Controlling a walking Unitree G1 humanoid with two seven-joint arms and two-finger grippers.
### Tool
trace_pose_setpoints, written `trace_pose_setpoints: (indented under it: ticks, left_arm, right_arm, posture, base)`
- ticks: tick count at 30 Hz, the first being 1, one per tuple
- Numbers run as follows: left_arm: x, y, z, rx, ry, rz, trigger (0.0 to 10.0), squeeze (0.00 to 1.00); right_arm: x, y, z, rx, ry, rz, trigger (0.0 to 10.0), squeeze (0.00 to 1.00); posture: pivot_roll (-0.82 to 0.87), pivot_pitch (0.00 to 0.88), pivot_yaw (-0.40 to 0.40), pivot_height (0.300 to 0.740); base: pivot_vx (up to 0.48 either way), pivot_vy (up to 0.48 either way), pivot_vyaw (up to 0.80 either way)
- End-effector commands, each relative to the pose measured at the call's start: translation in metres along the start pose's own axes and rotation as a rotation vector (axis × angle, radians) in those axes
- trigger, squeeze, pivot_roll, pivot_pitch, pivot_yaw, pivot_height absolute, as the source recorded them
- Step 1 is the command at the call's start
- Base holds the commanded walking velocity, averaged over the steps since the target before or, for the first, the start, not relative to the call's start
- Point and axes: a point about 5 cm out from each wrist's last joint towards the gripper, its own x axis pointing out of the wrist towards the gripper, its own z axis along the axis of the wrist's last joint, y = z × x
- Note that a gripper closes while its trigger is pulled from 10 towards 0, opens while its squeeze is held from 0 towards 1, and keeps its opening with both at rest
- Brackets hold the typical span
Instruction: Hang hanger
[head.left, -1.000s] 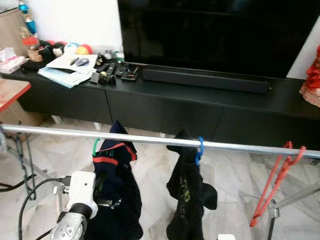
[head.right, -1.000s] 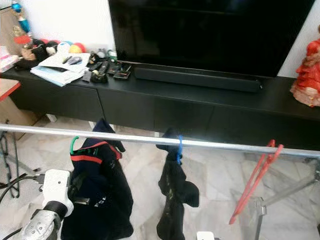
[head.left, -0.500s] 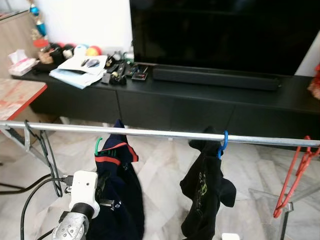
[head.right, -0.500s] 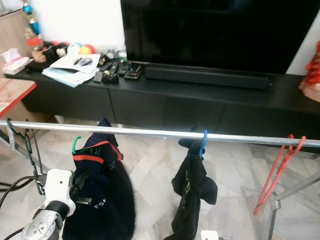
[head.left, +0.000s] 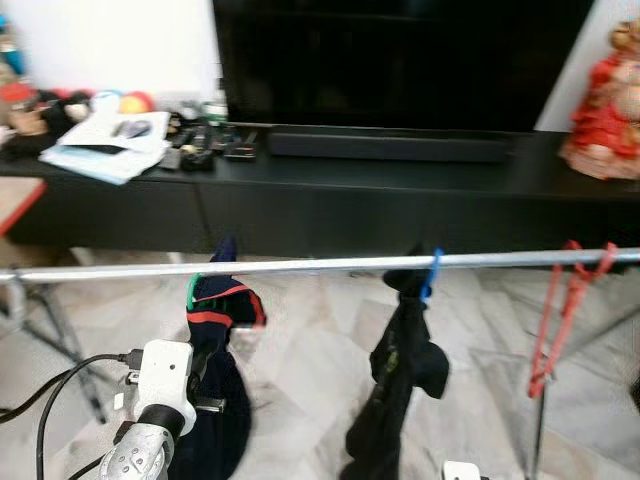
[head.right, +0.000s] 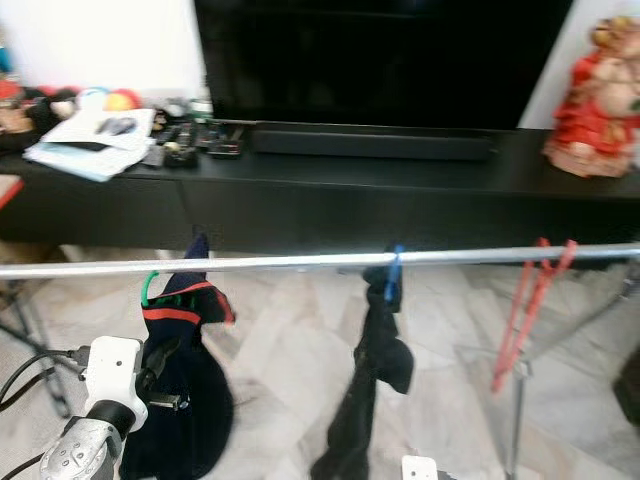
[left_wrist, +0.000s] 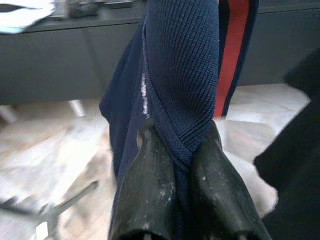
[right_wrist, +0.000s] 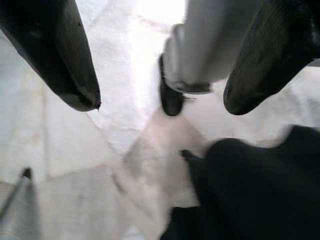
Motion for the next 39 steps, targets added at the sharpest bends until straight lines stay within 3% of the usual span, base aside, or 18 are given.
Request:
trace_pose_setpoints:
  ticks: [1, 12, 24, 39]
  left_arm:
    - [-0.001, 0.001, 0.005, 0.006, -0.028, 0.003, 10.0, 0.0]
    - [-0.001, 0.001, 0.006, 0.004, -0.028, -0.001, 10.0, 0.0]
    - [0.0, 0.0, 0.005, -0.002, -0.029, -0.001, 10.0, 0.0]
    - [-0.002, 0.002, 0.005, -0.003, -0.025, 0.012, 10.0, 0.0]
  right_arm:
    - [0.0, 0.002, -0.001, 0.01, -0.001, 0.006, 10.0, 0.0]
    - [0.001, -0.002, 0.007, 0.018, -0.015, -0.001, 10.0, 0.0]
    - [-0.002, -0.001, -0.011, 0.022, 0.021, 0.002, 10.0, 0.0]
    - [-0.005, -0.022, -0.023, 0.033, 0.028, -0.016, 10.0, 0.0]
  posture:
    - [-0.03, 0.063, 0.018, 0.74]
    - [-0.03, 0.057, 0.02, 0.74]
    - [-0.03, 0.053, 0.019, 0.74]
    - [-0.02, 0.061, 0.013, 0.74]
  base:
    - [0.0, 0.0, 0.0]
    - [-0.164, 0.0, 0.0]
    - [-0.274, 0.0, -0.32]
    - [-0.286, 0.0, 0.0]
